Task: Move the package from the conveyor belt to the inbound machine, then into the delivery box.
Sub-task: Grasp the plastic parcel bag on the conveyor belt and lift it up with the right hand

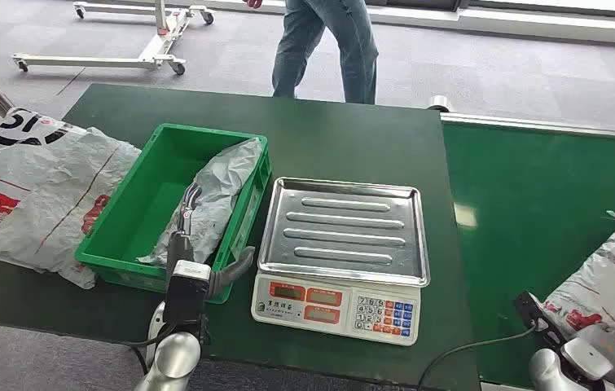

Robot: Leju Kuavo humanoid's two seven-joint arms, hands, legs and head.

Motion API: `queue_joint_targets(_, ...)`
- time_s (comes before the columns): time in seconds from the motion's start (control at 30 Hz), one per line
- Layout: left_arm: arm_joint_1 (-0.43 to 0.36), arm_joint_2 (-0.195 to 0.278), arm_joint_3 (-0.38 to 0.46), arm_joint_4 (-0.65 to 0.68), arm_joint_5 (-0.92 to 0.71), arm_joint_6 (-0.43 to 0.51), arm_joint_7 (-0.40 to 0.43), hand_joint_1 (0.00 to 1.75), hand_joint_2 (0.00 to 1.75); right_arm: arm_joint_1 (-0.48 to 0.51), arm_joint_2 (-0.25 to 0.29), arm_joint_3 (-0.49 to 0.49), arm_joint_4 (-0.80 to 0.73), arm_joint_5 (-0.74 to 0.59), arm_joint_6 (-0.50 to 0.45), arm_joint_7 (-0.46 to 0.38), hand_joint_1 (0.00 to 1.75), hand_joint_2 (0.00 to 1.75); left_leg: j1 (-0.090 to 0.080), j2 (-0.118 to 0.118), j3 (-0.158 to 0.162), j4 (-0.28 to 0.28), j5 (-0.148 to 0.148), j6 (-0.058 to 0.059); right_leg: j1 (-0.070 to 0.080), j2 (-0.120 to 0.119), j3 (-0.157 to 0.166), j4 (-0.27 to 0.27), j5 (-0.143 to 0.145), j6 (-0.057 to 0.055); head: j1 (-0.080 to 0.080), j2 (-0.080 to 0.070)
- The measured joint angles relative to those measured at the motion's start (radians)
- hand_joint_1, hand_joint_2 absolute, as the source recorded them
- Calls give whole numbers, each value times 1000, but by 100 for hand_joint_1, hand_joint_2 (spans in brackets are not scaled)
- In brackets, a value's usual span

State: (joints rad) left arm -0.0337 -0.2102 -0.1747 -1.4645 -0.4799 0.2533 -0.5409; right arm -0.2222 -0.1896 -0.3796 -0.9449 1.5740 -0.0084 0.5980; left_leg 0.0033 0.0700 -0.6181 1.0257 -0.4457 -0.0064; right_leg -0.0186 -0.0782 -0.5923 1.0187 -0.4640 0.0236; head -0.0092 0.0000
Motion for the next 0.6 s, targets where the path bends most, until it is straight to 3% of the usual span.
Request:
queue_joint_targets(0.5, 0, 0, 0, 0, 0, 0, 0, 0, 175, 12, 27, -41, -26, 0, 27, -28, 0, 175, 0, 0, 1, 1, -1, 1, -1, 0, 2, 0, -1, 2, 0, 0)
queue_joint_targets(0.6, 0, 0, 0, 0, 0, 1, 0, 0, 175, 10, 28, -44, -26, 0, 37, -38, 131, 175, 0, 0, 1, 1, -1, 2, -1, 0, 2, 0, -1, 2, 0, 0)
